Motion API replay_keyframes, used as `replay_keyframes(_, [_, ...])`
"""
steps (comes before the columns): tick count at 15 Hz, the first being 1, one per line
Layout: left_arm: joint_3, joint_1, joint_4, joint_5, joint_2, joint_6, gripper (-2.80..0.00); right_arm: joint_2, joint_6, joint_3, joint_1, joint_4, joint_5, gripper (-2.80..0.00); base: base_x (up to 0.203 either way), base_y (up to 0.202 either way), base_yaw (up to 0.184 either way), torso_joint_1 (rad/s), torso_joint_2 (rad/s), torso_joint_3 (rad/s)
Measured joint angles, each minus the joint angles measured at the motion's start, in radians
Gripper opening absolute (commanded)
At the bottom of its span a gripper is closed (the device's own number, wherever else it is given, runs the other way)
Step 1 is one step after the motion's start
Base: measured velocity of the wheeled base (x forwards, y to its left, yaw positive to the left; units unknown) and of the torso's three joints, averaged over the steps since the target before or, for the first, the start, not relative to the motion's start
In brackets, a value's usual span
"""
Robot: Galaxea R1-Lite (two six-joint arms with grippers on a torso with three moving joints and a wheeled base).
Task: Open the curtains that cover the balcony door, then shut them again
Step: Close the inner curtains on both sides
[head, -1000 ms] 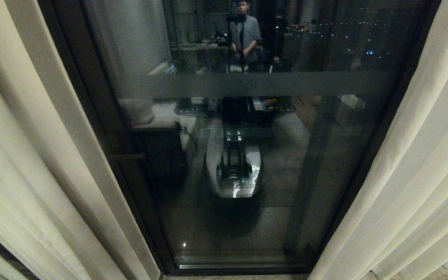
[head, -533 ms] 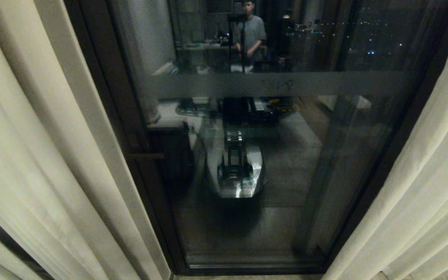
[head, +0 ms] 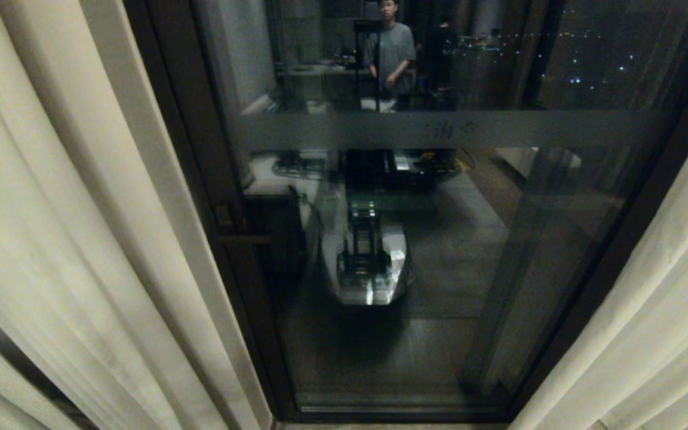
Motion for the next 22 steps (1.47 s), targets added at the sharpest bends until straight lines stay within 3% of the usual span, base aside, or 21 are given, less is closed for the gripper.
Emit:
replay_keyframes(4, [-0.005,0.000,-0.004,-0.007,0.000,-0.005,-2.80,0.000,0.000,0.000,0.000,-0.001,0.000,-2.80,0.000,0.000,0.000,0.000,0.00,0.000])
replay_keyframes(8, [-0.121,0.001,0.008,-0.003,0.037,-0.008,-2.80,0.000,0.000,0.000,0.000,0.000,0.000,-2.80,0.000,0.000,0.000,0.000,0.00,0.000])
replay_keyframes(11, [-0.233,0.000,-0.022,0.024,0.157,-0.006,-2.80,0.000,0.000,0.000,0.000,-0.001,0.000,-2.80,0.000,0.000,0.000,0.000,0.00,0.000])
replay_keyframes(12, [-0.265,0.000,-0.051,0.043,0.210,-0.005,0.00,0.000,0.000,0.000,0.000,0.000,0.000,-2.80,0.000,0.000,0.000,0.000,0.00,0.000])
replay_keyframes(16, [-0.368,0.009,-0.238,0.122,0.460,-0.001,0.00,0.000,0.000,0.000,0.000,0.000,0.000,-2.80,0.000,0.000,0.000,0.000,0.00,0.000])
replay_keyframes(18, [-0.429,0.024,-0.325,0.198,0.569,-0.003,0.00,0.000,0.000,0.000,0.000,0.000,0.000,-2.80,0.000,0.000,0.000,0.000,0.00,0.000])
replay_keyframes(20, [-0.496,0.038,-0.348,0.296,0.657,-0.004,0.00,0.000,0.000,0.000,0.001,0.000,0.001,-2.80,0.000,0.000,0.000,0.000,0.00,0.000])
replay_keyframes(22, [-0.555,0.077,-0.352,0.350,0.724,-0.004,0.00,0.000,0.000,0.000,0.000,0.000,0.000,-2.80,0.000,0.000,0.000,0.000,0.00,0.000])
